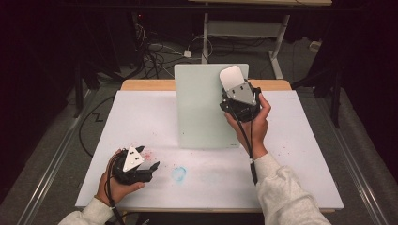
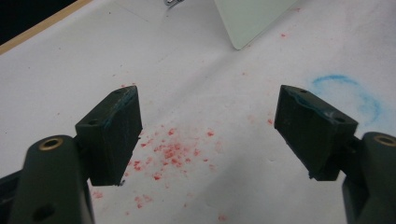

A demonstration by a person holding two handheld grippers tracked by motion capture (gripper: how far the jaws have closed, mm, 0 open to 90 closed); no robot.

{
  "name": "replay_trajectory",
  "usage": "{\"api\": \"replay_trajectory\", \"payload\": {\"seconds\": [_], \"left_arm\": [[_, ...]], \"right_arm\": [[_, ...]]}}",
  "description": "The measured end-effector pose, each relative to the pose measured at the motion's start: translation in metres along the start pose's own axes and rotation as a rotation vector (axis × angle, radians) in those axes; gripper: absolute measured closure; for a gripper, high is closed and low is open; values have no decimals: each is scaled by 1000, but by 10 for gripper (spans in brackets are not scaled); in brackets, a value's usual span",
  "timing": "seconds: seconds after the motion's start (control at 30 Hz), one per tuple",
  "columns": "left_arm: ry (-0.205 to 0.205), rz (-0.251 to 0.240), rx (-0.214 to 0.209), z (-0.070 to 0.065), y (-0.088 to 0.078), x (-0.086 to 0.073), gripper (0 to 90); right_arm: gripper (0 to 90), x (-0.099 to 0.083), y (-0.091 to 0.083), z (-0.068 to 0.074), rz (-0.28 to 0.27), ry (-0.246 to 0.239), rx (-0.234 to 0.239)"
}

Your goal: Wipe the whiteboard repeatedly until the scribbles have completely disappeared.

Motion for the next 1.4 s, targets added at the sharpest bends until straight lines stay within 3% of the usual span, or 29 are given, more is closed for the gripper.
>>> {"api": "replay_trajectory", "payload": {"seconds": [0.23, 0.43, 0.6, 0.7, 0.77, 1.0, 1.4], "left_arm": [[-19, 6, -1, 0, -2, -2, 223], [2, 5, 2, 0, -1, -2, 223], [-11, 14, -2, -1, -2, -3, 223], [3, 10, 2, 0, -1, -2, 223], [-8, 16, -1, -1, -1, -3, 223], [-12, 15, 2, -1, -1, -3, 223], [5, 8, 11, 0, -1, -1, 223]], "right_arm": [[311, -6, -2, 17, -2, -38, 30], [311, -19, -6, 37, 9, -83, 66], [311, -30, -8, 50, 10, -110, 84], [311, -33, -10, 51, 12, -101, 96], [312, -34, -12, 49, 2, -90, 101], [312, -26, -31, 33, -53, -48, 120], [312, -43, -63, 20, -48, -69, 212]]}}
Point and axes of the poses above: each handheld gripper's, and its own axes: y roughly forward along the jaws, x roughly out of its top, z roughly to its left, the point moved 8 cm from there along y, roughly forward along the jaws, and after that the axes turned 2 degrees about -z, right-handed, at the moved point
